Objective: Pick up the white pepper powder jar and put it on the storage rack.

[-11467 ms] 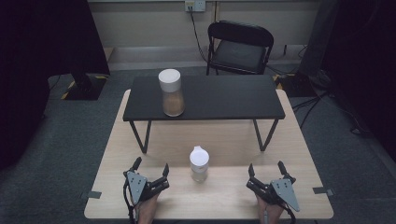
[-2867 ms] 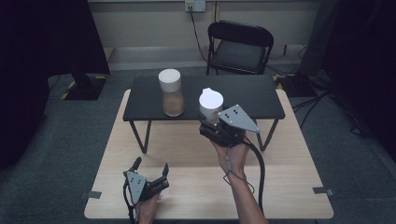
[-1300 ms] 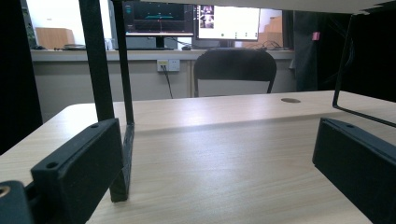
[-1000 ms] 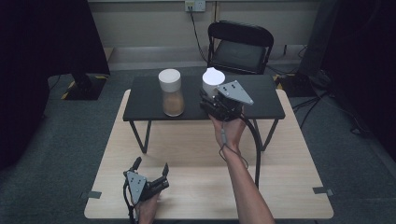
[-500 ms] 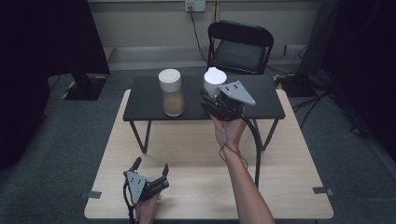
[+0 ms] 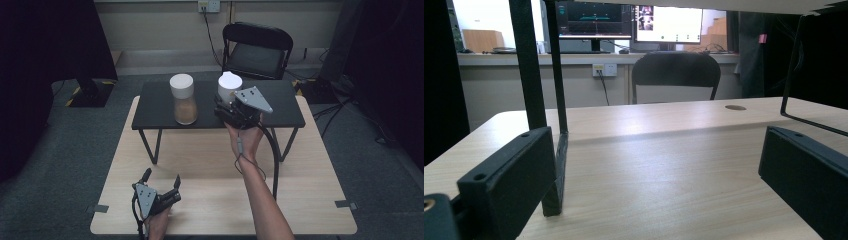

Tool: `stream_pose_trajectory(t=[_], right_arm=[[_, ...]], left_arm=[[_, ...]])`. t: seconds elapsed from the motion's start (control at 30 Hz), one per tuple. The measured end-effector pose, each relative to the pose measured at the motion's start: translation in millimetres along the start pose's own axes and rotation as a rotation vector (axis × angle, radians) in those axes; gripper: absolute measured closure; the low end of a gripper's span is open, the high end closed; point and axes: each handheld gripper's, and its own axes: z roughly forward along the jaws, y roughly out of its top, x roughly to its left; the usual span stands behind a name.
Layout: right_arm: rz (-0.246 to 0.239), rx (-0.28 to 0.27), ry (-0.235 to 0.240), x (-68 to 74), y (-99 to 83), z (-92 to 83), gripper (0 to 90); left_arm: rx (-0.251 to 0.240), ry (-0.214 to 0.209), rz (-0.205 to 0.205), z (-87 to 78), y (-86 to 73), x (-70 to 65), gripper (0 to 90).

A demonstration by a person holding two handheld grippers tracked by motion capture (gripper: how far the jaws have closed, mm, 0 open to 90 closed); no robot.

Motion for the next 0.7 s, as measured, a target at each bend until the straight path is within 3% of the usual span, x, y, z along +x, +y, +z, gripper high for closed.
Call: stream_pose_trajectory(t=[0.23,0.4,0.7], right_arm=[[-0.01,-0.063,-0.049,7.0,-8.6,0.5,0.1],[-0.025,-0.094,-0.05,9.4,-12.0,0.1,0.0],[-0.016,-0.093,-0.047,7.7,-14.3,0.3,0.0]], left_arm=[[0.0,0.0,0.0,0.0,0.0,0.0,1.5],[0.0,0.0,0.0,0.0,0.0,0.0,1.5],[0.0,0.0,0.0,0.0,-0.1,0.0,1.5]])
